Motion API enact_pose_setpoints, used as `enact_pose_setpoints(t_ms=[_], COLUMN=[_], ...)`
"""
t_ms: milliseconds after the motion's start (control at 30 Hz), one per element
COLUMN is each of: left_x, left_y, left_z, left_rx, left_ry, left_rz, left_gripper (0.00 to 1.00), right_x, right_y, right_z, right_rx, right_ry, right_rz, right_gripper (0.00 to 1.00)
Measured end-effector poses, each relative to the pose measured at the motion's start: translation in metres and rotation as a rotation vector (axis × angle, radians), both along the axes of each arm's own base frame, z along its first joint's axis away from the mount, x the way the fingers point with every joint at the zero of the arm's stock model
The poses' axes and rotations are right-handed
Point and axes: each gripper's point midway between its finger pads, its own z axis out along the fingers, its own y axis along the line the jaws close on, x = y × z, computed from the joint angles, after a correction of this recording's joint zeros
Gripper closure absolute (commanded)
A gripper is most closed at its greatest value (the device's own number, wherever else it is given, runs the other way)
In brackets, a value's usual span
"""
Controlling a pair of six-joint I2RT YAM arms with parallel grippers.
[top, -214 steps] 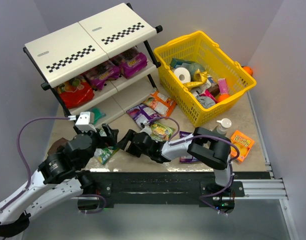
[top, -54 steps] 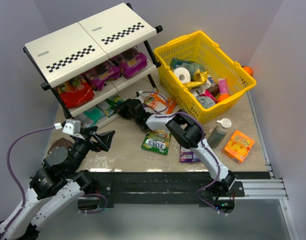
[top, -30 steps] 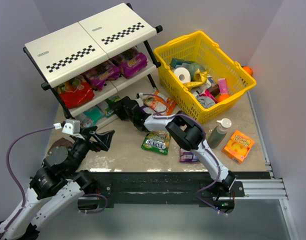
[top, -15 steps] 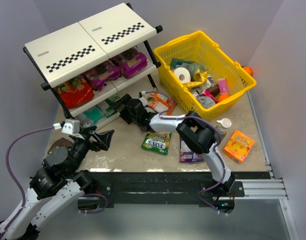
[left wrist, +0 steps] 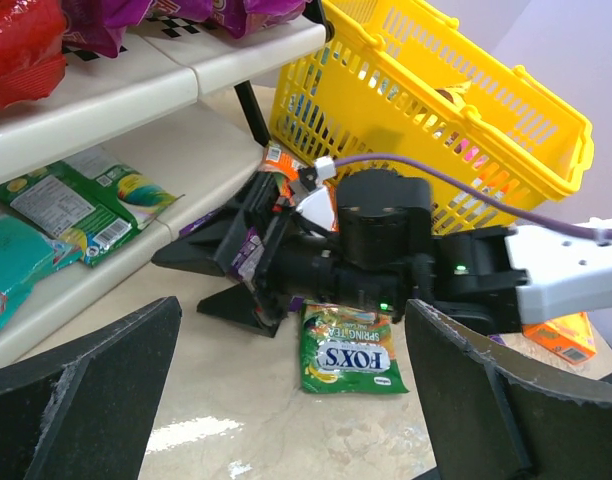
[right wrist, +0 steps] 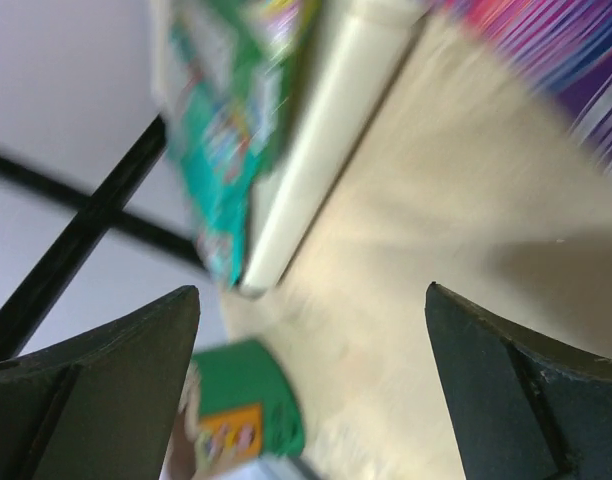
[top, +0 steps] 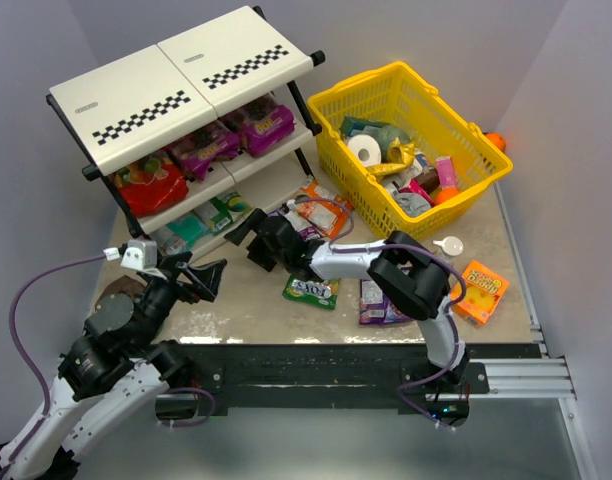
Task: Place and organize the candy bags onto the shelf
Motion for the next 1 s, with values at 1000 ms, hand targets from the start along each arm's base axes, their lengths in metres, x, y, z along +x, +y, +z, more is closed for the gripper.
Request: enact_pose_setpoints(t_ms=[1000], left_x=[0.026], left_y=[-0.058], left_z=[-0.094], left_rx=[0.004], left_ry=[0.299], left_rz=[-0.068], left_gripper=[0.00], right_x=[-0.070], right_y=[-0.247], right_z=[0.087], right_rx=[-0.321], right_ry=[-0.331], right_rz=[-0.112], right_gripper=[0.02])
